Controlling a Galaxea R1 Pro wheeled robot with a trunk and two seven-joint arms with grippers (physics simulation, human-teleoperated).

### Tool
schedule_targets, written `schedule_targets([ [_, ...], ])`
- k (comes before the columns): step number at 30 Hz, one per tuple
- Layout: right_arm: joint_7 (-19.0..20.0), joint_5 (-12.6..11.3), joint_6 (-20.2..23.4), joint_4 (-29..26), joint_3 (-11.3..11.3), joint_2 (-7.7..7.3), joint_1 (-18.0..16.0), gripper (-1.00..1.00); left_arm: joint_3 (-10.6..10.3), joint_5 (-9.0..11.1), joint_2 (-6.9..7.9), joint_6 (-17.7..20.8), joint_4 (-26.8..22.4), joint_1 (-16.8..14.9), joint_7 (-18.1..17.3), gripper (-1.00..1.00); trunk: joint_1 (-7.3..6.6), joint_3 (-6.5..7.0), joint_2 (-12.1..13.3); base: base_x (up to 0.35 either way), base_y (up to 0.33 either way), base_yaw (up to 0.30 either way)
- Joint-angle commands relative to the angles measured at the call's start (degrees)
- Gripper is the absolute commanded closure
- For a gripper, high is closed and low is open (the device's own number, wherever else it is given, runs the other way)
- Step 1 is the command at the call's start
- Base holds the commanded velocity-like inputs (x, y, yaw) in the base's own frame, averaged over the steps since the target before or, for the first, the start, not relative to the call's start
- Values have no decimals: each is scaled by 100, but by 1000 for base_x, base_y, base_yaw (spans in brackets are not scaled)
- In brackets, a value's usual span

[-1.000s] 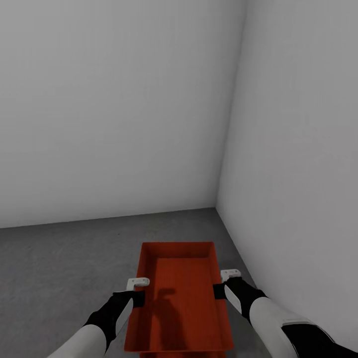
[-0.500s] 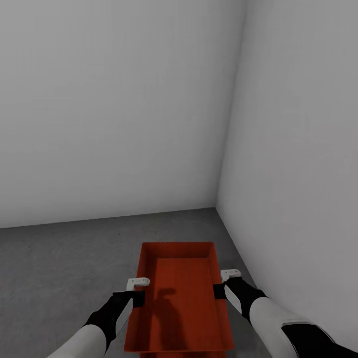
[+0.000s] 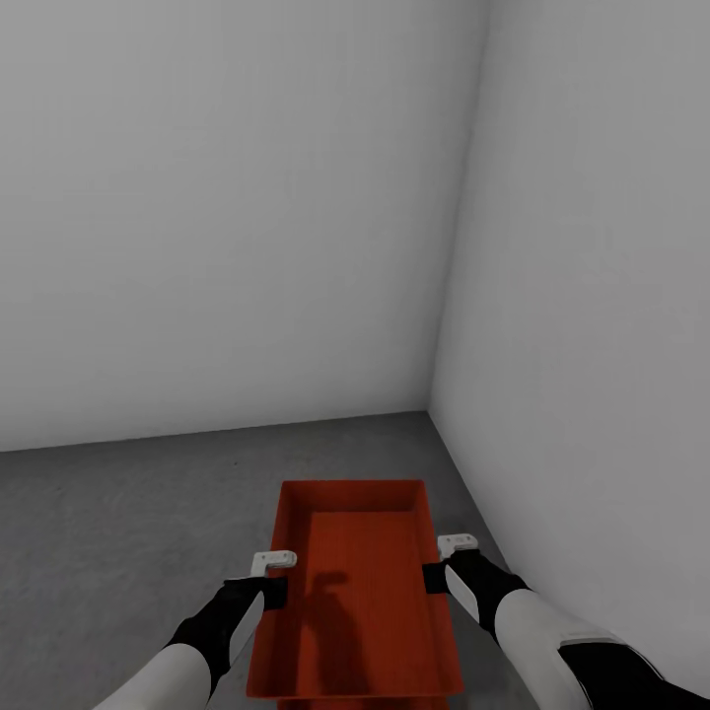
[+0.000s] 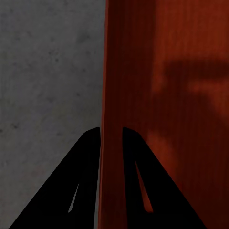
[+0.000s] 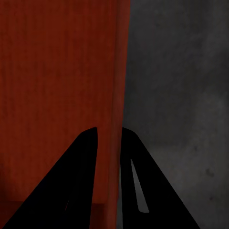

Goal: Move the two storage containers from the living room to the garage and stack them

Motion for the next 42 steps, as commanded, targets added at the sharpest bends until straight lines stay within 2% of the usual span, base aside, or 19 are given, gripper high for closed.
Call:
schedule_targets([
  [1,25,-115,28,-28,336,-1,-5,100,-104,162,69,89,9,2,-40,100,-1,-12,-3,0,0,0],
  [42,25,-115,28,-29,340,-1,-7,100,-95,164,69,89,9,1,-40,100,-1,-226,-3,0,0,0],
])
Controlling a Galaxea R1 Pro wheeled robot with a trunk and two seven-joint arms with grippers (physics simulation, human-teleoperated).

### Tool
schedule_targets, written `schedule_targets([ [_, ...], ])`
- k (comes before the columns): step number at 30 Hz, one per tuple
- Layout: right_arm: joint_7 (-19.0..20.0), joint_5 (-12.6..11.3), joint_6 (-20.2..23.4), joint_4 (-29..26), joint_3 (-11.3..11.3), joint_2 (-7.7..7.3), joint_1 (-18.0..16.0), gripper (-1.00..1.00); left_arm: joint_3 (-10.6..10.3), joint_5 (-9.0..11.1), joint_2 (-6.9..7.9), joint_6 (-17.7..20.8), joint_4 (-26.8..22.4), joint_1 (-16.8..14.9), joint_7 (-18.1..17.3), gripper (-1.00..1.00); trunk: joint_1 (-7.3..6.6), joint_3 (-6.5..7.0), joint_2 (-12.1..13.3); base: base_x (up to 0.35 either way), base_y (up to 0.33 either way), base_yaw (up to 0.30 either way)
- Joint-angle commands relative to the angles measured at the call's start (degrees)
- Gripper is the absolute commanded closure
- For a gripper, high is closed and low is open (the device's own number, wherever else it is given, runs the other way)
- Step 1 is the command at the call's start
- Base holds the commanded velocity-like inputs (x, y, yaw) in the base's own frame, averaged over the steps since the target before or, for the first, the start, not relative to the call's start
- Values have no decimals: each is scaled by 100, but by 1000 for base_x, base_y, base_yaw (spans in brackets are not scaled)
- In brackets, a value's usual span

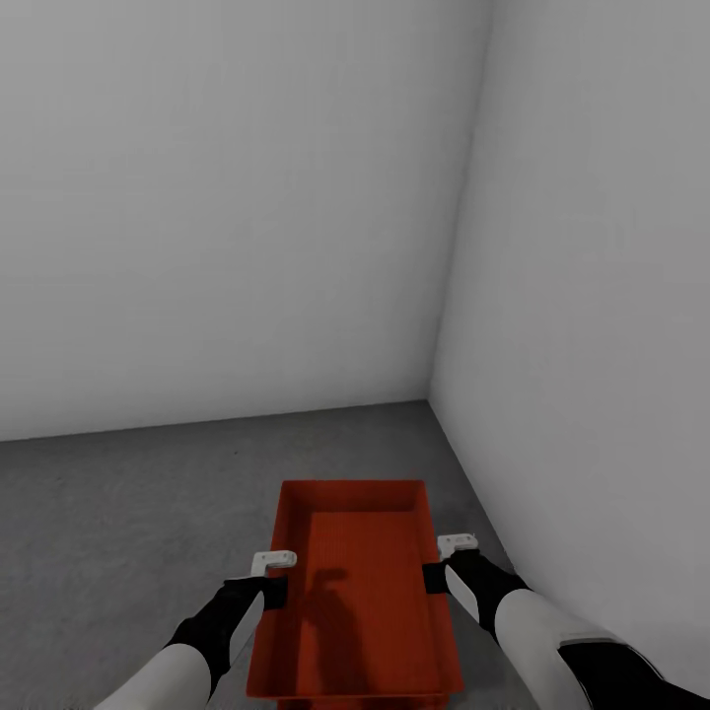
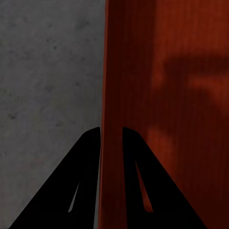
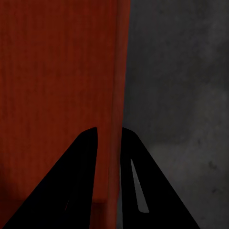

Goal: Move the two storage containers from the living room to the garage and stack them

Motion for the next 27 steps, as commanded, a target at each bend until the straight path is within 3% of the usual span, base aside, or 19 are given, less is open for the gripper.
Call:
schedule_targets([
  [1,25,-116,28,-29,339,-1,-6,100,-97,164,70,91,9,3,-42,100,-1,-8,-2,0,0,0],
  [27,25,-116,28,-27,339,-1,-5,100,-94,161,70,88,9,5,-42,100,-1,-75,-2,0,0,0],
])
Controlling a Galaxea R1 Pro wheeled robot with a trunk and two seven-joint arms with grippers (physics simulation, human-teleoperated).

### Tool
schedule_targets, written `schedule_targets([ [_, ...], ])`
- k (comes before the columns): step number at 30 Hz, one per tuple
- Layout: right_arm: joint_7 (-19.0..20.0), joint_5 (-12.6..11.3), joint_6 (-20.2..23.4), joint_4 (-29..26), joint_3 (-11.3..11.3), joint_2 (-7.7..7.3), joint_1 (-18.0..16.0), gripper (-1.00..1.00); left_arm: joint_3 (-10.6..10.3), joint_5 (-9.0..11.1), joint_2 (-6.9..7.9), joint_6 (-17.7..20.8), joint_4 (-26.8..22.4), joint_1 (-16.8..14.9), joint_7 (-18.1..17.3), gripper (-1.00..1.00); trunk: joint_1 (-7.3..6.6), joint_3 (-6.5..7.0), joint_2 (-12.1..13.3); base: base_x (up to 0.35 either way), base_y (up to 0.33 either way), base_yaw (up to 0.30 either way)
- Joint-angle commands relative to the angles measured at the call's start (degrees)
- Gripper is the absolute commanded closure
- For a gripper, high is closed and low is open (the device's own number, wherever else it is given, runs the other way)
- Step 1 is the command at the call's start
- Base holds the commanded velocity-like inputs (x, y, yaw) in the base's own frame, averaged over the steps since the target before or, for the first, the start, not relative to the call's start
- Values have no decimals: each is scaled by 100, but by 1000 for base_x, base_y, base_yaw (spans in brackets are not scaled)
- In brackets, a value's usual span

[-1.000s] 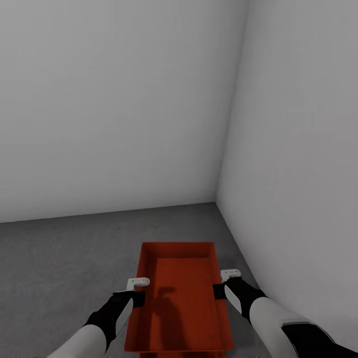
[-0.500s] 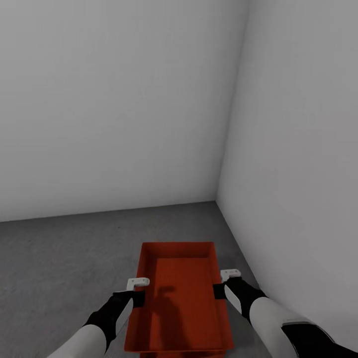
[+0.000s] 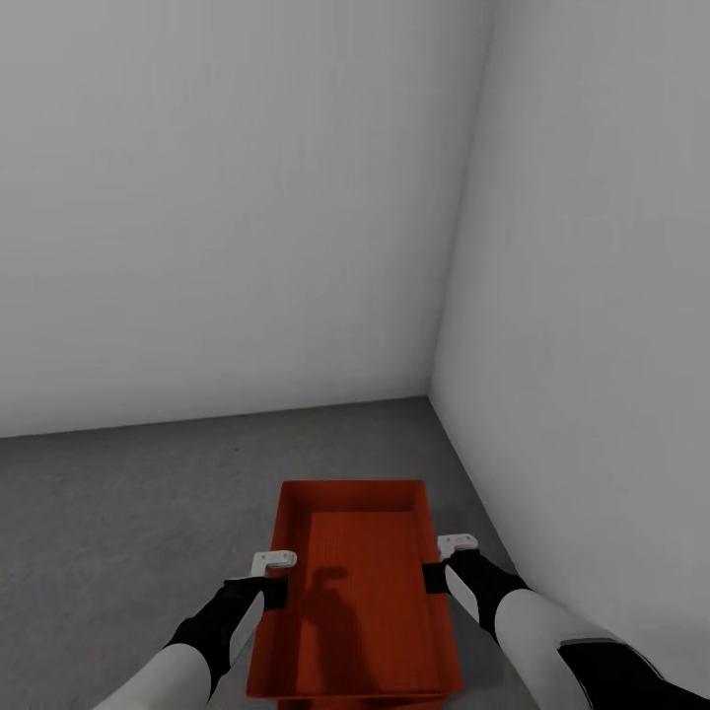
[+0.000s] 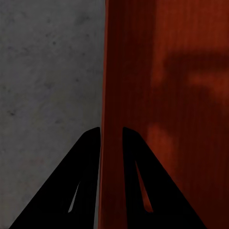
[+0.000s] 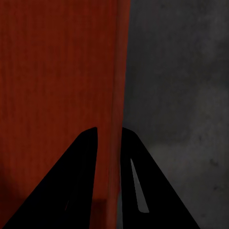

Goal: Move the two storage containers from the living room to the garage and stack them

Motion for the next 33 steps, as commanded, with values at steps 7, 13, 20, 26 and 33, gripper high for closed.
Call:
schedule_targets([
  [7,25,-115,28,-28,336,-1,-7,100,-95,164,70,91,9,2,-42,100,-1,-29,-2,0,0,0],
  [13,25,-115,28,-30,336,-1,-6,100,-94,164,70,87,9,0,-42,100,-1,-32,-2,0,0,0],
  [20,25,-115,28,-30,336,-1,-7,100,-92,162,70,84,9,0,-42,100,-1,-32,-2,0,0,0],
  [26,25,-115,28,-28,341,-1,-8,100,-91,162,70,83,9,-1,-42,100,-1,-32,-2,0,0,0],
  [33,25,-115,28,-30,344,-1,-8,100,-91,164,70,83,9,-2,-42,100,-1,-32,-2,0,0,0],
])
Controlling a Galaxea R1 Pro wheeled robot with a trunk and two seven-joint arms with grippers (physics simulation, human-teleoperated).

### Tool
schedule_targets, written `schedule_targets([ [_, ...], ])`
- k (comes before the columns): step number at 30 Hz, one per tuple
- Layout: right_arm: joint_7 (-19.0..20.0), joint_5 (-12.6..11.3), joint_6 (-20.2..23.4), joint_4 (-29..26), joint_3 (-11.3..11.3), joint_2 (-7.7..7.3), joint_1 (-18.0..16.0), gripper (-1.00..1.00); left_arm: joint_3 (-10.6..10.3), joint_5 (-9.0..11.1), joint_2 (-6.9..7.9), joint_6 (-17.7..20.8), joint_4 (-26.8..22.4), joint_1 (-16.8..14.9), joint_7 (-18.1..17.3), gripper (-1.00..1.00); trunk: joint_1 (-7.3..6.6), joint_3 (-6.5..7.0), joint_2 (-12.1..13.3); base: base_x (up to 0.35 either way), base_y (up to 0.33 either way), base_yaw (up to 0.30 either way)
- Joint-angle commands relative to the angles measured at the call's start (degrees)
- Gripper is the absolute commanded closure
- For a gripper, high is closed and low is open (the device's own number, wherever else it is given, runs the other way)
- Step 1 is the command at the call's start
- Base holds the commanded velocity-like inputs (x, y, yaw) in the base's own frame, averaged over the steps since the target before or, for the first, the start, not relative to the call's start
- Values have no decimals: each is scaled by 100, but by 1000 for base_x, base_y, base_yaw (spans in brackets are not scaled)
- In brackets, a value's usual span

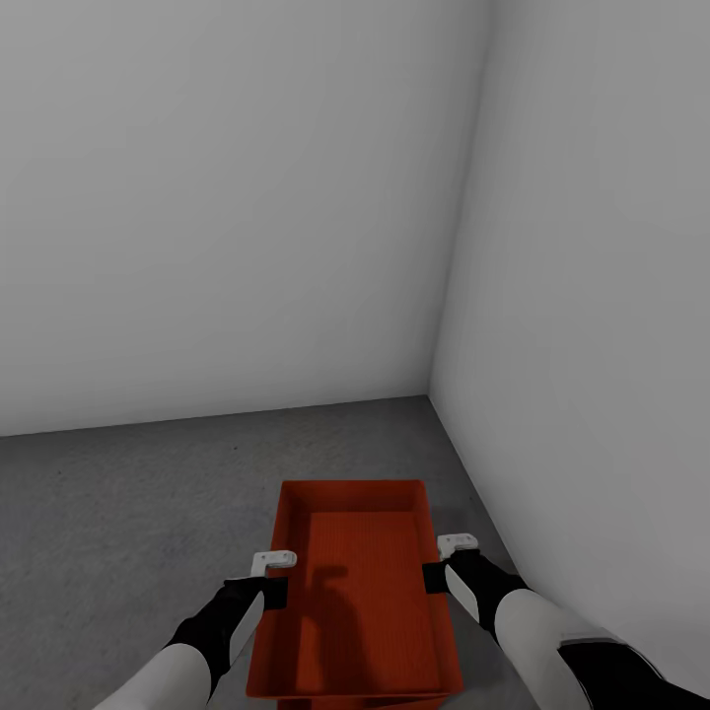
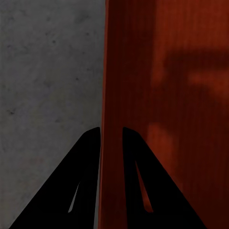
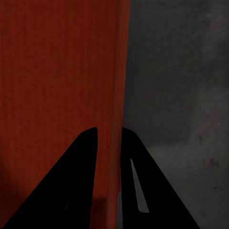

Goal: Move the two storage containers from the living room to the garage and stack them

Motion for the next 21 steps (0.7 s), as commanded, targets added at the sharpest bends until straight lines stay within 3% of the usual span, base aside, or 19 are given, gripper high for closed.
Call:
schedule_targets([
  [1,25,-116,28,-27,342,-1,-5,100,-92,162,71,83,9,3,-43,100,-1,-5,-2,0,0,0],
  [21,25,-116,28,-27,336,-1,-5,100,-100,164,64,83,9,1,-43,100,-1,-5,-2,0,0,0],
])
